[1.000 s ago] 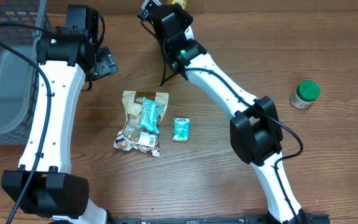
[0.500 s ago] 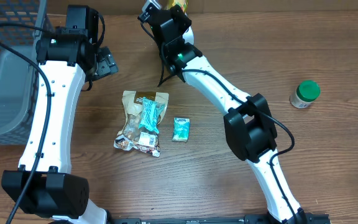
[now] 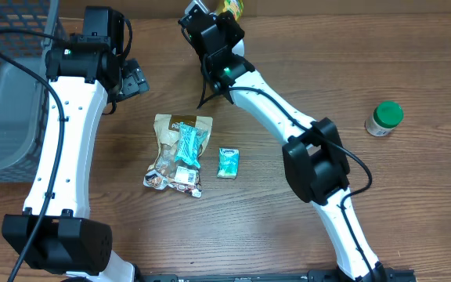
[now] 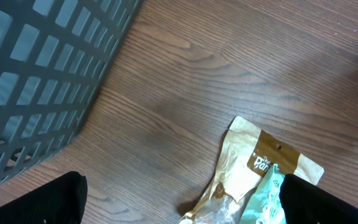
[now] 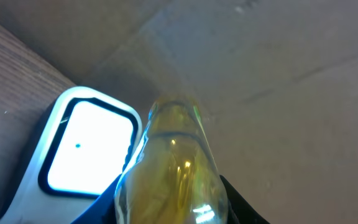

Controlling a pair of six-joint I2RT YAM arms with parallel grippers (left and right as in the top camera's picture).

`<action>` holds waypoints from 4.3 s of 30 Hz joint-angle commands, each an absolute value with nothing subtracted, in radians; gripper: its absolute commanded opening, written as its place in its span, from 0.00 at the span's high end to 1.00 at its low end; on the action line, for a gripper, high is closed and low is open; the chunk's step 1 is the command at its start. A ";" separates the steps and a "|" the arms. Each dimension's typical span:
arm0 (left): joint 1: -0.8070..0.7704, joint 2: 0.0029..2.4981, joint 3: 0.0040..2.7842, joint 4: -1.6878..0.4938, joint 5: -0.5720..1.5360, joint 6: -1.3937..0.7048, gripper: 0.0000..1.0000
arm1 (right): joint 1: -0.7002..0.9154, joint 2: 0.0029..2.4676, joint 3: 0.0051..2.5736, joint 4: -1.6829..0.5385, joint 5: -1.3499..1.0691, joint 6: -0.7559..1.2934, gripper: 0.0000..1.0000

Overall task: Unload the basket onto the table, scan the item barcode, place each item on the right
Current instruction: 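Raise the oil bottle to the white scanner with the right gripper, then carry the oil bottle right and lower it beside the jar, then open the right gripper, release the bottle, and lift away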

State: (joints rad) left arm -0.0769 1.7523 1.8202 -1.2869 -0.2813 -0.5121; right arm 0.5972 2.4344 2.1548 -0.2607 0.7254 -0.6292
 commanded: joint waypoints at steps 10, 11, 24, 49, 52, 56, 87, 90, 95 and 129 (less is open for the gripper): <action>-0.079 1.739 1.839 -1.286 -0.295 -0.493 0.01 | 0.443 1.966 2.174 -0.894 0.522 -0.137 0.96; -0.079 1.739 1.839 -1.286 -0.295 -0.493 0.01 | 0.411 1.954 2.174 -0.951 0.479 -0.107 0.96; -0.079 1.739 1.839 -1.286 -0.295 -0.493 0.00 | -0.028 1.983 2.159 -1.269 -0.002 -0.073 0.96; -0.079 1.739 1.839 -1.286 -0.295 -0.493 0.00 | -0.144 2.213 2.159 -1.450 0.254 0.065 0.95; -0.079 1.739 1.839 -1.286 -0.295 -0.493 0.00 | -0.144 2.213 2.159 -1.512 0.254 0.083 0.95; -0.079 1.739 1.839 -1.286 -0.295 -0.493 0.00 | -0.144 2.213 2.159 -1.580 0.254 0.113 0.95; -0.087 1.739 1.839 -1.286 -0.295 -0.493 0.00 | -0.159 2.235 2.125 -1.375 0.121 0.097 0.72; -0.086 1.739 1.839 -1.285 -0.295 -0.493 0.01 | -0.159 2.235 2.096 -1.356 0.121 0.097 0.68; -0.086 1.739 1.839 -1.286 -0.295 -0.493 0.01 | -0.159 2.235 2.088 -1.355 0.121 0.097 0.45; -0.086 1.739 1.839 -1.285 -0.295 -0.493 0.00 | -0.046 1.919 2.169 -1.495 -0.302 0.104 0.01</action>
State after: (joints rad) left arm -0.0788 1.7523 1.8202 -1.2869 -0.2813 -0.5121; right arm -0.0917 1.9667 2.1407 -1.4666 -0.1677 0.1005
